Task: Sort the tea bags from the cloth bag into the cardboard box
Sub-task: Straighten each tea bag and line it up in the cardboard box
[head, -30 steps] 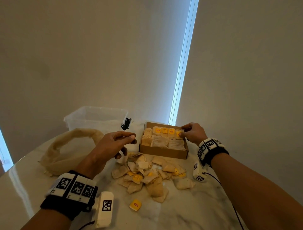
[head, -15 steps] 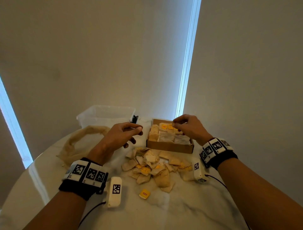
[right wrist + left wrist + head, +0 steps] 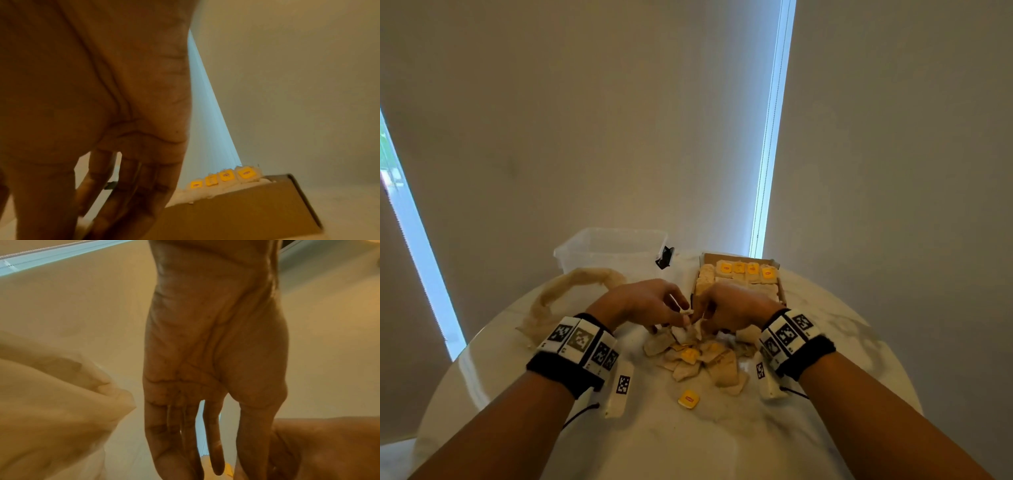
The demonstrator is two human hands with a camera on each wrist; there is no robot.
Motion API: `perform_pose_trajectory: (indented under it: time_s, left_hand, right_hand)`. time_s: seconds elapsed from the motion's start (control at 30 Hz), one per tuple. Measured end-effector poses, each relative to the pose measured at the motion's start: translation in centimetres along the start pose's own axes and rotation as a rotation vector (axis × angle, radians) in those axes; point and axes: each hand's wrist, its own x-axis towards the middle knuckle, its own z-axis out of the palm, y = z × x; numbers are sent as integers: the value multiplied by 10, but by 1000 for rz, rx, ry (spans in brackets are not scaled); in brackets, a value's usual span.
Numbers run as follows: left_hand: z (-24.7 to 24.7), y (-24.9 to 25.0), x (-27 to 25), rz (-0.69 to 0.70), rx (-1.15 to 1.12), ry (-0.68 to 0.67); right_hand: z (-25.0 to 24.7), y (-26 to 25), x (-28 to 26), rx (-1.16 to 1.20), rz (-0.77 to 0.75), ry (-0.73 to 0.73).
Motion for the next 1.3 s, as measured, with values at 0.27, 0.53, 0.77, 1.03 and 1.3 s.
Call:
perform_pose_trajectory:
  time_s: [0.27, 0.53, 0.77, 1.03, 1.3]
  left_hand:
    - [12, -5, 16, 211, -344, 39]
    - [22, -13, 18, 205, -525, 284]
    - [31, -22, 13, 136, -603, 297]
    - [34, -18, 9, 154, -639, 327]
    - [35, -17, 11, 128, -688, 380]
  right_hand:
    - [8, 36, -20, 903, 45, 278]
    - [13, 34, -21, 1129, 14, 174]
    - [19, 29, -11, 1083, 7, 421]
    - [21, 25, -15, 1003, -75, 465]
    - [21, 22, -16, 1048, -81, 507]
